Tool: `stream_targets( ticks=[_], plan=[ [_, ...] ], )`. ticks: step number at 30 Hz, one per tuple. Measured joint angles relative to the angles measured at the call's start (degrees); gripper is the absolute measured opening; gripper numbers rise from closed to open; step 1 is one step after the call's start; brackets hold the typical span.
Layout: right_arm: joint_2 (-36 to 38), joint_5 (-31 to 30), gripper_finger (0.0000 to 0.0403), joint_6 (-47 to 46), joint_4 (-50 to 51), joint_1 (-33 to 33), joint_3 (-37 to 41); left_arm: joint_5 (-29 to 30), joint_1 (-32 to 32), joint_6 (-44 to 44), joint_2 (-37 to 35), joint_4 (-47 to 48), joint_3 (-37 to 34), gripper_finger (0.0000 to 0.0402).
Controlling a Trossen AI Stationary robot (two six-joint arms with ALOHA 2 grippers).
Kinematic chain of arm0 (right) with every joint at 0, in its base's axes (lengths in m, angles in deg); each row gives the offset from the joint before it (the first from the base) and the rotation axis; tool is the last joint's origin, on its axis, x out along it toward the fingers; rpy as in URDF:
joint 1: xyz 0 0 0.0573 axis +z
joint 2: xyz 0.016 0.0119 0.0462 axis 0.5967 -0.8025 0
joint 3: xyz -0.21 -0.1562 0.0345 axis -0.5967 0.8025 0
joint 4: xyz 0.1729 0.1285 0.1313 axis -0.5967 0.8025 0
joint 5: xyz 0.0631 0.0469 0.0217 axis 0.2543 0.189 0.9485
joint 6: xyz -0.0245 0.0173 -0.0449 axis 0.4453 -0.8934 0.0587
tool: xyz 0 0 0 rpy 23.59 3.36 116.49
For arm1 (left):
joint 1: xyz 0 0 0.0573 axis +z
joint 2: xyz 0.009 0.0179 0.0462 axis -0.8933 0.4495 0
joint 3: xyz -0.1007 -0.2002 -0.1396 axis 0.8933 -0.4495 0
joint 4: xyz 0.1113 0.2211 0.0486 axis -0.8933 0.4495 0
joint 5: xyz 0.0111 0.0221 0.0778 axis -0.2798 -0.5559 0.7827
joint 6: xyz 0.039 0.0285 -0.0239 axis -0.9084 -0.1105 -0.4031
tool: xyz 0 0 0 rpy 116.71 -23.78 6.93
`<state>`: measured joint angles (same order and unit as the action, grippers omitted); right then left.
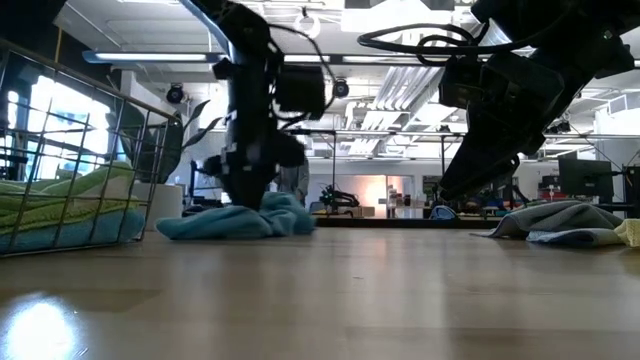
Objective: Fold microfiber towels
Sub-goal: Fold the blue microfiber towel
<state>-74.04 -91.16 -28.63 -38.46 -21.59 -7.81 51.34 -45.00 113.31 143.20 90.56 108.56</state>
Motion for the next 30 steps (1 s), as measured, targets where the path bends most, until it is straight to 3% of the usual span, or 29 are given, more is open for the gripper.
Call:
stream_targets(
  ticks=[6,13,30],
  plan=[
    [0.0,0.02,0.0158,-0.01,0.0,0.0,0.0,-7.56,-9.15,-3.55,0.0,-11.32,0.04,0.004],
    [0.0,0.01,0.0158,-0.01,0.0,0.0,0.0,-8.18,-18.48,-6.95,-0.2,-25.31,0.09,0.0039],
    [0.0,-1.88,0.0158,0.0,-0.42,-0.84,0.0,-10.29,-25.96,-9.38,-2.59,-24.25,4.46,0.0049]
  ],
)
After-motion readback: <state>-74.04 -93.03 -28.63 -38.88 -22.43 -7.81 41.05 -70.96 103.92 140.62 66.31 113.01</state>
